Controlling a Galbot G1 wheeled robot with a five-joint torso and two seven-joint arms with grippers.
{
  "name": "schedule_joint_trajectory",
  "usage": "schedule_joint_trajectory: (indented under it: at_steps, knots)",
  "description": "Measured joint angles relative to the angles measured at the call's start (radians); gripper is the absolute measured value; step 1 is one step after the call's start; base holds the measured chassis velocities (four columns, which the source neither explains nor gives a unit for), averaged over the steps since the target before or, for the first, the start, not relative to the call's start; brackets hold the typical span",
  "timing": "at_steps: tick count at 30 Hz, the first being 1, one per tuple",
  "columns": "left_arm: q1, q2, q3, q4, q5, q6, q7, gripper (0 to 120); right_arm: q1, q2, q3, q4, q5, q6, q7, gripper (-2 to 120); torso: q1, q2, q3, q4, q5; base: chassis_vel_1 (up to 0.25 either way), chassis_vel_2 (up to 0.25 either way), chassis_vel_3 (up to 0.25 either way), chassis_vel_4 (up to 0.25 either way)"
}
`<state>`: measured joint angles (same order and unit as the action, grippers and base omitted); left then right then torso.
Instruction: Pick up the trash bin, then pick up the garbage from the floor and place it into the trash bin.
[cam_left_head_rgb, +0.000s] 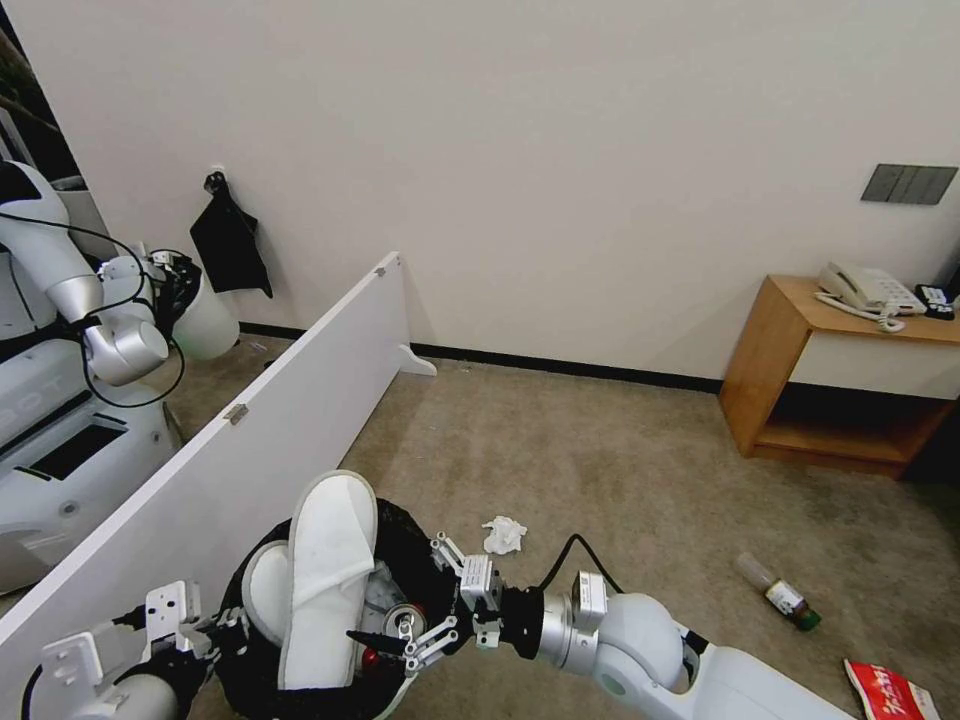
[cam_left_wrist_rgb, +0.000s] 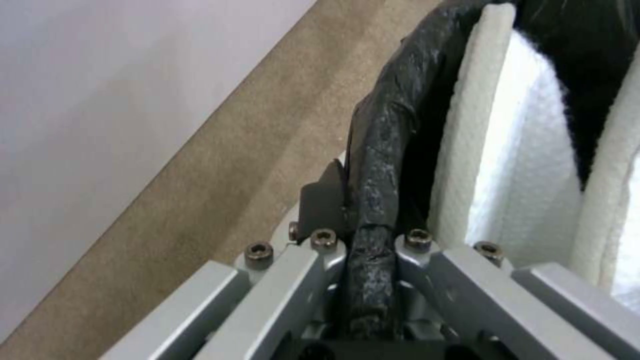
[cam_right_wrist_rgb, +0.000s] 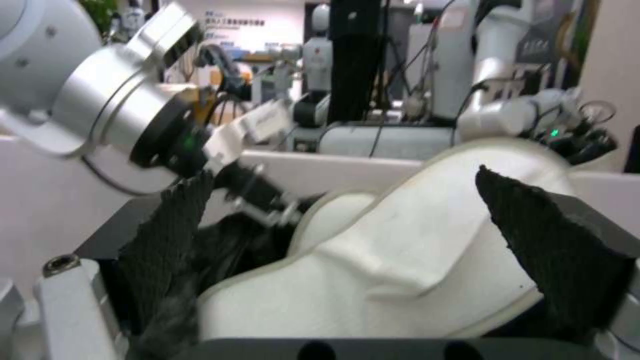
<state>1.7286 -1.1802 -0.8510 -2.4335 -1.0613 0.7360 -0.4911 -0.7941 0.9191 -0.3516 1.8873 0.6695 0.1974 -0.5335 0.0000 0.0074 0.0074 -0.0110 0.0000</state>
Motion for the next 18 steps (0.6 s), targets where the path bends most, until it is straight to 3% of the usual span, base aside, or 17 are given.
schedule_joint_trajectory:
  at_steps: [7, 12, 18]
  knots:
    - [0.000, -0.013, -0.009, 0.001, 0.005, 0.000, 0.001, 2, -0.019, 0.017, 0.103, -0.025, 0.038, 0.030, 0.075, 100, 0.000, 0.000, 0.000, 0.0004, 0.0000, 0.000, 0.000, 0.000, 0.000]
    - [-0.006, -0.012, -0.016, -0.003, 0.006, 0.000, 0.003, 2, -0.120, 0.006, 0.300, -0.023, 0.045, 0.012, 0.222, 100, 0.000, 0.000, 0.000, -0.0003, 0.0000, 0.000, 0.000, 0.000, 0.000]
    - [-0.012, -0.015, -0.015, 0.004, 0.014, 0.000, 0.006, 2, -0.230, 0.008, 0.456, -0.032, 0.018, -0.005, 0.328, 100, 0.000, 0.000, 0.000, 0.0004, 0.0001, 0.000, 0.000, 0.000, 0.000]
